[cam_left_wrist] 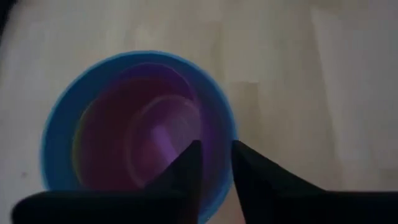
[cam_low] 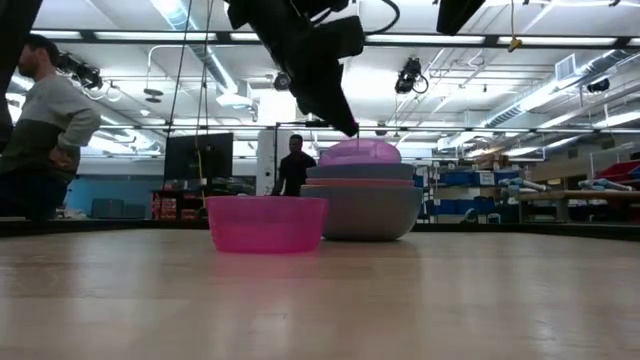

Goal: Nest bowls inside each other
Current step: Stack the purple bowl on top of the yellow bowl

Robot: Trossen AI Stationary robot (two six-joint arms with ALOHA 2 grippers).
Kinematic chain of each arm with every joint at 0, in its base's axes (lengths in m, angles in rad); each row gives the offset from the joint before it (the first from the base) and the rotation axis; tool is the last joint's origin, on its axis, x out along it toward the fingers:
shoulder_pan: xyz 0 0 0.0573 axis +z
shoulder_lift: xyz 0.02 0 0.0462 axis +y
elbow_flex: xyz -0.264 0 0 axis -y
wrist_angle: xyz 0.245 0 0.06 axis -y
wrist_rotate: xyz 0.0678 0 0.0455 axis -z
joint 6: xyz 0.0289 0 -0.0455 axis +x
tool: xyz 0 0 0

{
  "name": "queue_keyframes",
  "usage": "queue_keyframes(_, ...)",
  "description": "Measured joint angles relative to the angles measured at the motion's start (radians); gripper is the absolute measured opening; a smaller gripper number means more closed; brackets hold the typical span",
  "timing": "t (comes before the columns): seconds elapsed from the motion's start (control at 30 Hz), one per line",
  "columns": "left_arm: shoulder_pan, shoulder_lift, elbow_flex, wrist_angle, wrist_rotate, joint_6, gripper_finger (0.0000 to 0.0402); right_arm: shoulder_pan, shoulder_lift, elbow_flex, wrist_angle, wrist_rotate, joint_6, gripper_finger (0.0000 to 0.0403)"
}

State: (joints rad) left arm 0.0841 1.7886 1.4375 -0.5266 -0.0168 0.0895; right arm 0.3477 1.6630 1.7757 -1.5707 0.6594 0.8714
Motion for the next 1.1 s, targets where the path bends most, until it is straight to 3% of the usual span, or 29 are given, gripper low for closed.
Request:
queue_keyframes(0.13,-0.001,0.000,0.027,-0.030,0.037,-0.021,0.0120,0.000,0.000,-0.031,0.002,-0.001,0.017,0.0146)
queue_keyframes(0.27,-0.012,-0.041,0.126,-0.257,-0.008,-0.020,0.0127,-0.010,0.000,-0.107,0.087,-0.043,0.005,0.0146)
queue_keyframes(0.43,-0.039,-0.247,0.220,-0.493,-0.169,-0.046,0.0128,-0.056,0.000,-0.251,0.428,-0.151,-0.116,0.0144)
queue_keyframes(0.57,-0.068,-0.471,0.230,-0.505,-0.207,-0.121,0.0128,-0.115,0.001,-0.370,0.759,-0.304,-0.167,0.0143)
queue_keyframes(0.67,-0.096,-0.593,0.230,-0.494,-0.215,-0.175,0.0129,-0.155,0.005,-0.418,0.885,-0.371,-0.170,0.0141)
queue_keyframes(0.73,-0.117,-0.643,0.230,-0.501,-0.222,-0.201,0.0129,-0.177,0.006,-0.434,0.900,-0.374,-0.194,0.0139)
queue_keyframes(0.9,-0.168,-0.703,0.227,-0.531,-0.262,-0.232,0.0129,-0.236,0.006,-0.424,0.908,-0.220,-0.284,0.0137)
queue_keyframes(1.1,-0.195,-0.689,0.227,-0.608,-0.314,-0.259,0.0129,-0.290,0.005,-0.478,0.922,-0.273,-0.272,0.0137)
